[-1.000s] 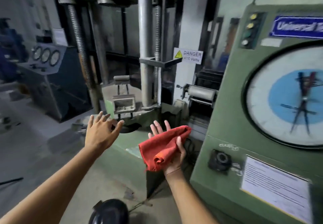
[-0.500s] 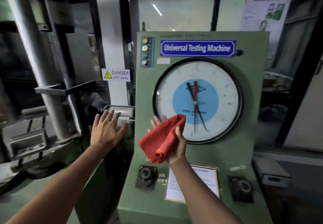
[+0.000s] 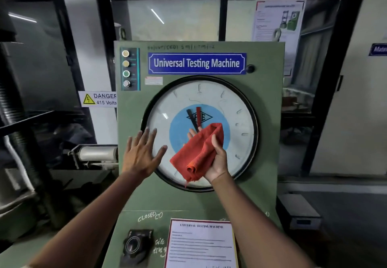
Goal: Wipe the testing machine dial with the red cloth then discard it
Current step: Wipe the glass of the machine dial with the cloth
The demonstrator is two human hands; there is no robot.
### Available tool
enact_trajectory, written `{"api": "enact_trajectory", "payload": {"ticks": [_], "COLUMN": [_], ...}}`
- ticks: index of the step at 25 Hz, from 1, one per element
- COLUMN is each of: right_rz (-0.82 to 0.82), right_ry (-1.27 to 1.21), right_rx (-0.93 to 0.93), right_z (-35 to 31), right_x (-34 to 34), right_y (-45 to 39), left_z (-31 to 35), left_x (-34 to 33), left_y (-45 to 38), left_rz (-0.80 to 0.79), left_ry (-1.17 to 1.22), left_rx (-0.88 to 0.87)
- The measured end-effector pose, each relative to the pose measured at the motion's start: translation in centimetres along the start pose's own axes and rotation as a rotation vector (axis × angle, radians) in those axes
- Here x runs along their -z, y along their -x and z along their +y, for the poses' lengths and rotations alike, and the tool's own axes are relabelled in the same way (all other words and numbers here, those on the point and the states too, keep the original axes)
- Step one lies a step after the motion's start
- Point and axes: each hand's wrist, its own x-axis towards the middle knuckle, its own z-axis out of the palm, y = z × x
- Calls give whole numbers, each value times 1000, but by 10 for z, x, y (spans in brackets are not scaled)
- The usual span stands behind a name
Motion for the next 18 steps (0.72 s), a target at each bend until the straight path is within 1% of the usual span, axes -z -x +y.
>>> {"api": "enact_trajectory", "payload": {"ticks": [2, 3, 4, 5, 7, 8, 9, 10, 11, 12, 13, 15, 17, 18], "right_rz": [146, 249, 377, 534, 852, 968, 1047, 1108, 1157, 1200, 1234, 1247, 1153, 1043], "right_ry": [91, 164, 255, 362, 707, 957, 1203, 1381, 1458, 1461, 1451, 1506, 1733, 1892], "right_rx": [11, 39, 98, 195, 433, 535, 596, 602, 576, 561, 594, 737, 888, 960], "right_z": [-18, -29, -40, -51, -73, -81, -86, -86, -82, -75, -67, -47, -27, -20], "right_x": [10, 9, 8, 7, 15, 24, 34, 45, 55, 60, 58, 38, 16, 16], "right_y": [-37, -57, -77, -100, -139, -159, -176, -190, -205, -218, -230, -254, -273, -277], "left_z": [-1, -2, -5, -9, -18, -22, -25, -28, -33, -38, -42, -52, -60, -61], "left_x": [-17, -25, -32, -39, -53, -61, -70, -79, -90, -101, -111, -126, -138, -143], "left_y": [-37, -58, -77, -100, -137, -157, -174, -189, -204, -214, -221, -231, -238, -241], "left_rz": [7, 20, 40, 73, 144, 171, 197, 221, 250, 291, 340, 427, 478, 501], "left_ry": [14, 21, 27, 37, 39, 34, 23, 12, -3, -25, -50, -83, -98, -99], "left_rx": [-10, -19, -26, -44, -84, -108, -131, -154, -182, -207, -230, -262, -283, -282]}}
